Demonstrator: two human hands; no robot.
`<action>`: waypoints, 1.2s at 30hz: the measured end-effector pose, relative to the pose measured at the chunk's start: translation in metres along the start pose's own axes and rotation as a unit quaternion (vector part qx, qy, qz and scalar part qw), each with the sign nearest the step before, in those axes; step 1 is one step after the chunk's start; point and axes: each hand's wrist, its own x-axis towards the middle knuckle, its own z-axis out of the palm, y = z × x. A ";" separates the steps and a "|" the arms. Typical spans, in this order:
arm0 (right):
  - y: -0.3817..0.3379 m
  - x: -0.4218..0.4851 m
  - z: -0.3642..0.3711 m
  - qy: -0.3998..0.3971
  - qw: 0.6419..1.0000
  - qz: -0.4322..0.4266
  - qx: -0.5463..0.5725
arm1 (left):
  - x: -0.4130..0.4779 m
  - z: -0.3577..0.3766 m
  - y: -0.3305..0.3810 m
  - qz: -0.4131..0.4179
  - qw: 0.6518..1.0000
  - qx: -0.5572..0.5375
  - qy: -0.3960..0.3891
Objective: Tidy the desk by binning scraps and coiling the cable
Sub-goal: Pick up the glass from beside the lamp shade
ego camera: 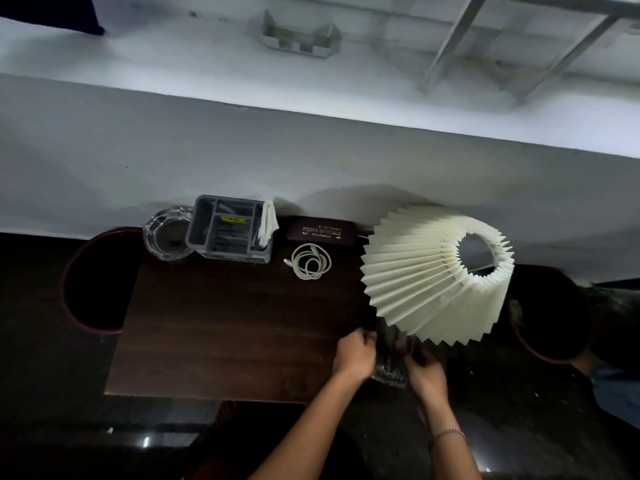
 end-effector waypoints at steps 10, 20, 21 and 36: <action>-0.015 -0.035 0.021 -0.131 0.988 -0.075 0.036 | -0.035 -0.074 -0.020 -0.063 0.971 -0.208 0.096; -0.072 -0.103 0.081 -0.288 0.949 -0.118 0.049 | -0.099 -0.183 -0.036 -0.075 0.932 -0.323 0.147; -0.079 -0.110 0.089 -0.281 0.951 -0.121 0.049 | -0.103 -0.194 -0.039 -0.072 0.929 -0.332 0.148; -0.213 -0.133 0.229 -0.337 0.922 -0.172 -0.079 | -0.086 -0.344 -0.082 0.024 0.904 -0.381 0.190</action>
